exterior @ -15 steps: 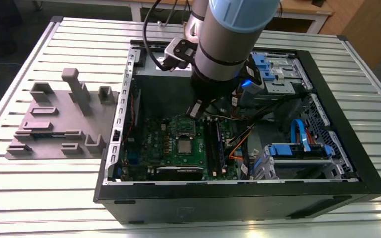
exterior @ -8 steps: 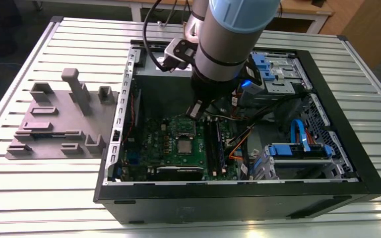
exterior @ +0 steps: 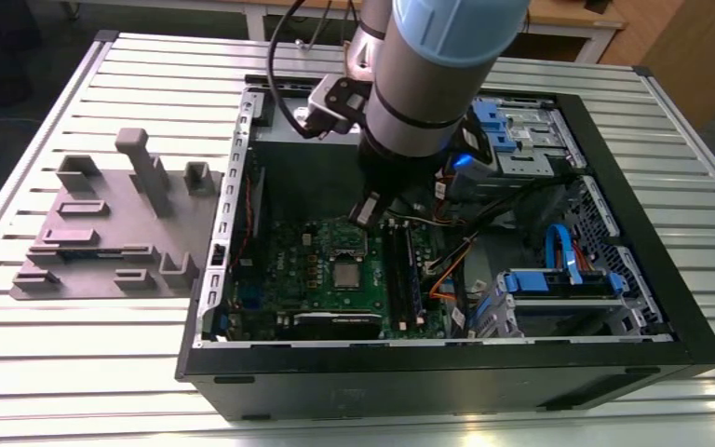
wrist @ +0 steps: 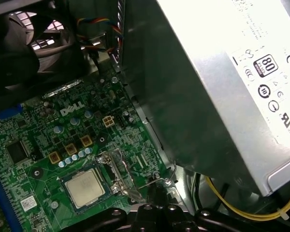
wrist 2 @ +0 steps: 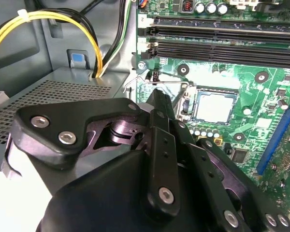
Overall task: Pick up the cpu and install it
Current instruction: 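Close the cpu cover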
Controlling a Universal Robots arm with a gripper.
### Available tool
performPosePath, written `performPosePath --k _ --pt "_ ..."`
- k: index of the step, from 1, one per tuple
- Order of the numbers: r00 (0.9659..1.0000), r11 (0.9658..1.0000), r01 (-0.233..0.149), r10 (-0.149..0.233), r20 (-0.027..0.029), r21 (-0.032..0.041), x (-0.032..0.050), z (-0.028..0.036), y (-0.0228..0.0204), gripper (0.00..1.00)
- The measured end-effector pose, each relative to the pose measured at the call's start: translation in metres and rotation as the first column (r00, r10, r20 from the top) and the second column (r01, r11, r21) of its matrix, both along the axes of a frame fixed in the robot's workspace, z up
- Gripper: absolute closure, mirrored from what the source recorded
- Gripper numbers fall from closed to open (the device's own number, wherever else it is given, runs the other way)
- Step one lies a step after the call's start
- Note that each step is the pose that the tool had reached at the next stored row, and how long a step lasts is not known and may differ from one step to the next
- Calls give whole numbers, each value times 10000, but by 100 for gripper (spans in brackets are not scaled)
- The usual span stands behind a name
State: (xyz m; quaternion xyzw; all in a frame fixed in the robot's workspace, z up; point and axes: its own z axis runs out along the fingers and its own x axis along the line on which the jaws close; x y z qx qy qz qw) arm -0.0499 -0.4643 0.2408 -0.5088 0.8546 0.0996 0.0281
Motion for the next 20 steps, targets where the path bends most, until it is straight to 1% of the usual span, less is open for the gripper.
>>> performPosePath --k 8,14,20 --pt "10000 10000 -20 20 0 0 -3 0 -41 90" --pt "10000 10000 -21 21 0 0 -3 0 -44 90" --pt "10000 10000 -21 21 0 0 -3 0 -58 90"
